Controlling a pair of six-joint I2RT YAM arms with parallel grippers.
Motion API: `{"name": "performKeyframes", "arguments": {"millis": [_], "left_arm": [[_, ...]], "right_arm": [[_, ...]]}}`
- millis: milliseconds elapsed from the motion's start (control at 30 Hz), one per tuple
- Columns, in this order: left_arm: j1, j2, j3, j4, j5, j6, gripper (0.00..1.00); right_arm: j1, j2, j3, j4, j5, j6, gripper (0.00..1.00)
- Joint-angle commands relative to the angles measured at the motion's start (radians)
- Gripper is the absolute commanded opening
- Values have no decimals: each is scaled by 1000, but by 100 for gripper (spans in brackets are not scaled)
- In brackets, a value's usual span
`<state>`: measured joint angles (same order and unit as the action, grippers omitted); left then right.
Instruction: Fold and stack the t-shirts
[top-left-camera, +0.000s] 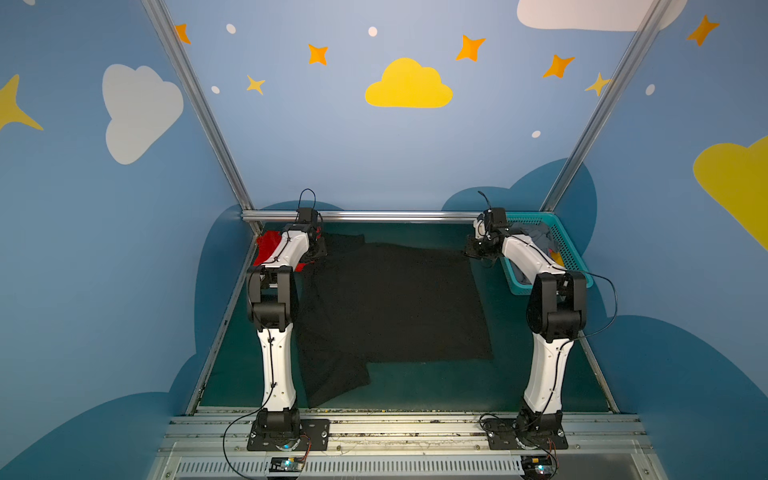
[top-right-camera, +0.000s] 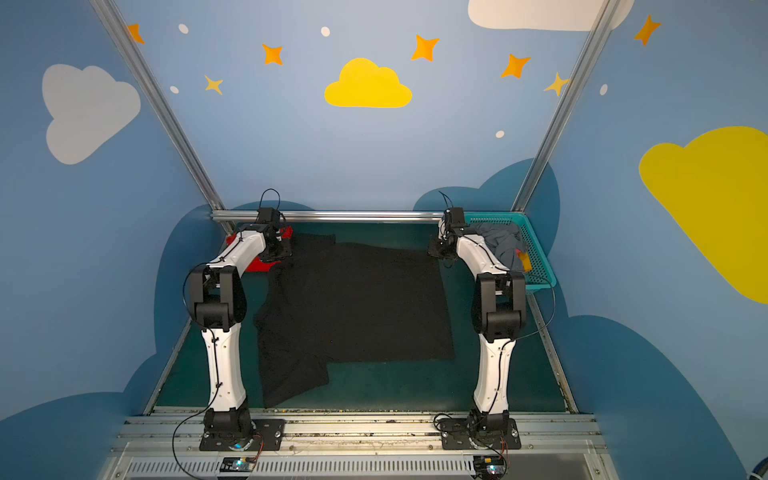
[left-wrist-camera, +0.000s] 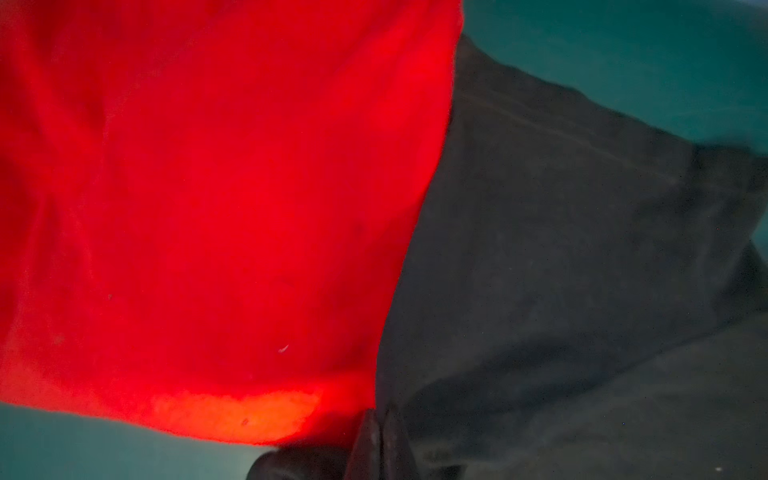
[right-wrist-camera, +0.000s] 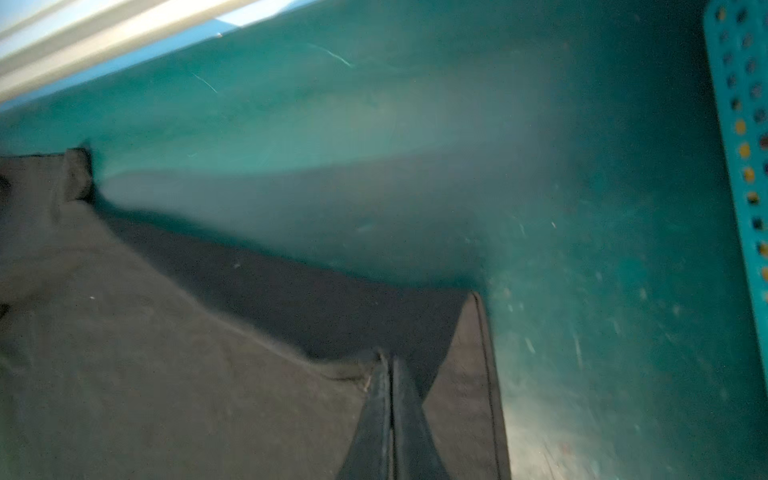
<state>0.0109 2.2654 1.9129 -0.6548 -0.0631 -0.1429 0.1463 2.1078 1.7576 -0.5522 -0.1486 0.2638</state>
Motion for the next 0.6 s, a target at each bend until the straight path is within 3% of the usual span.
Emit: {"name": "performKeyframes", "arguments": {"millis": [0,567], "left_arm": [[15,-78,-64,78,-23,-25,5],[21,-218,-313,147,-80,-39,7]], "right_arm": [[-11,-66,-48,6,31,-13,0],[-33,-90,-179,-30,70,-13,0]]}}
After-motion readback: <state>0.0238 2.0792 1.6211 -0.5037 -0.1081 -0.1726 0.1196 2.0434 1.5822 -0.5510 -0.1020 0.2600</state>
